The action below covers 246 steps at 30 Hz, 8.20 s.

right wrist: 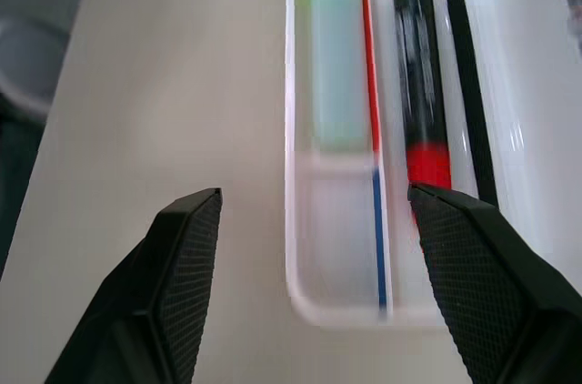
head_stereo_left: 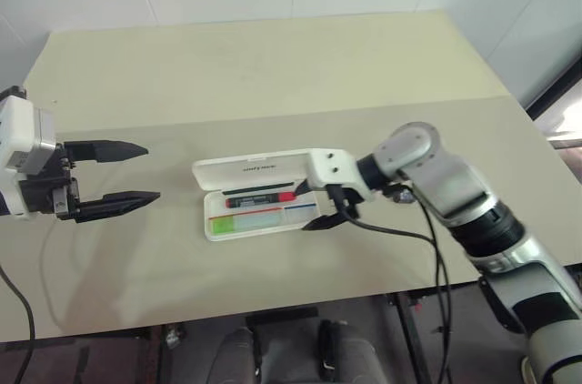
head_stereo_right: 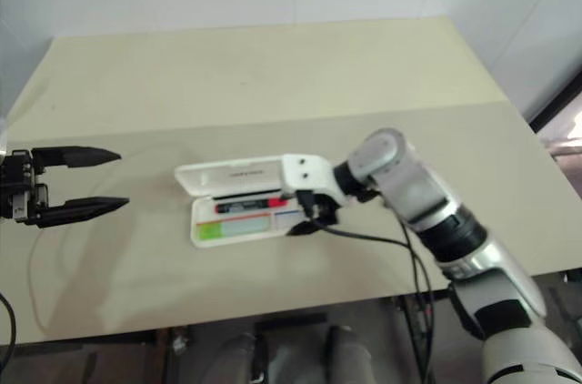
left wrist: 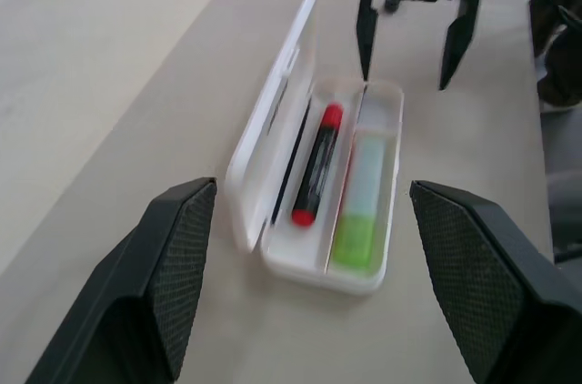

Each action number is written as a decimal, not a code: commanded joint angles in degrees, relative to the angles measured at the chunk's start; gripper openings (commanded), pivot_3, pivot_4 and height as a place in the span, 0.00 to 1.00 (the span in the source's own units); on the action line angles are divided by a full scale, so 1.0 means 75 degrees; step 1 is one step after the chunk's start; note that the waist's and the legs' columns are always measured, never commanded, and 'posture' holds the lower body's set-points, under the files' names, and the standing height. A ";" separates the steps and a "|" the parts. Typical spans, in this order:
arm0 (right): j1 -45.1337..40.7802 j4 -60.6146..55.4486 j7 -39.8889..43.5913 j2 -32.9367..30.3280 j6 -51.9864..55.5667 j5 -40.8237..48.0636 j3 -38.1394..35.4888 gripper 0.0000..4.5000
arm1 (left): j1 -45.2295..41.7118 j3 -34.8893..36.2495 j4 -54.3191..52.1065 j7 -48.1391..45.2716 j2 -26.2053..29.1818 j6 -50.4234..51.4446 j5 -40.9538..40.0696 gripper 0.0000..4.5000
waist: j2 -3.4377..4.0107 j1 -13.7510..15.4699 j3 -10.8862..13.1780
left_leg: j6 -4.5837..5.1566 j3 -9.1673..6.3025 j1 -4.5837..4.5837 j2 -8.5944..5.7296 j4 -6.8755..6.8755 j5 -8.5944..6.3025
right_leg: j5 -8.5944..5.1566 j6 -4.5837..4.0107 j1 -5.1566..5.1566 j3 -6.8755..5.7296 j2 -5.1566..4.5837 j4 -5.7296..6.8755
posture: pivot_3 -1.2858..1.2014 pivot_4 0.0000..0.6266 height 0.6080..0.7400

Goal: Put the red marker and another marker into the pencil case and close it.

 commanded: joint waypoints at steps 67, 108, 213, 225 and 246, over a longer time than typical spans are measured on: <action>0.0043 -0.1673 -0.0504 -0.0113 -0.0407 -0.1066 0.0059 0.08 | -0.0811 -0.1050 -0.0149 0.0072 -0.0022 0.0015 -0.0011 0.81 | 0.0002 0.0011 0.0001 | -0.0017 0.0045 0.0001 0.0060 0.0078 -0.0053 | -0.0004 -0.0012 -0.0005 0.0055 0.0066 0.0016 | 0.52 0.24 1.00; 0.0185 -0.0358 -0.1061 0.0910 -0.0909 -0.1794 0.0766 0.24 | -0.0486 -0.0848 -0.0298 0.0171 -0.0072 0.0048 -0.0052 0.81 | 0.0001 0.0010 0.0001 | -0.0019 0.0045 0.0000 0.0063 0.0082 -0.0055 | -0.0004 -0.0013 -0.0005 0.0055 0.0069 0.0017 | 0.52 0.24 1.00; -0.0125 -0.3421 -0.2835 -0.2198 0.3687 0.4598 -0.3161 0.62 | -0.4176 -0.6130 0.4528 -0.0835 -0.3165 -0.5598 0.5300 0.01 | -0.0009 0.0216 -0.0005 | 0.0005 0.0063 -0.0005 0.0070 0.0116 -0.0073 | -0.0004 -0.0011 -0.0003 0.0060 0.0069 0.0023 | 0.52 0.24 1.00; -0.0128 -0.3414 -0.2980 -0.2212 0.3687 0.4683 -0.3089 0.62 | -0.3810 -0.6343 0.4336 -0.0494 -0.3510 -0.5775 0.5410 0.01 | -0.0007 0.0231 -0.0008 | 0.0009 0.0062 -0.0002 0.0067 0.0122 -0.0075 | -0.0003 -0.0011 0.0003 0.0060 0.0063 0.0026 | 0.52 0.24 1.00; 0.0375 -0.2299 -0.3087 -0.1918 0.2569 0.3897 -0.2820 0.62 | -0.3563 -0.2291 0.3045 0.0545 -0.1993 -0.1324 0.2263 0.01 | -0.0008 0.0191 -0.0007 | 0.0014 0.0063 -0.0002 0.0070 0.0118 -0.0079 | -0.0003 -0.0009 0.0001 0.0060 0.0063 0.0021 | 0.52 0.24 1.00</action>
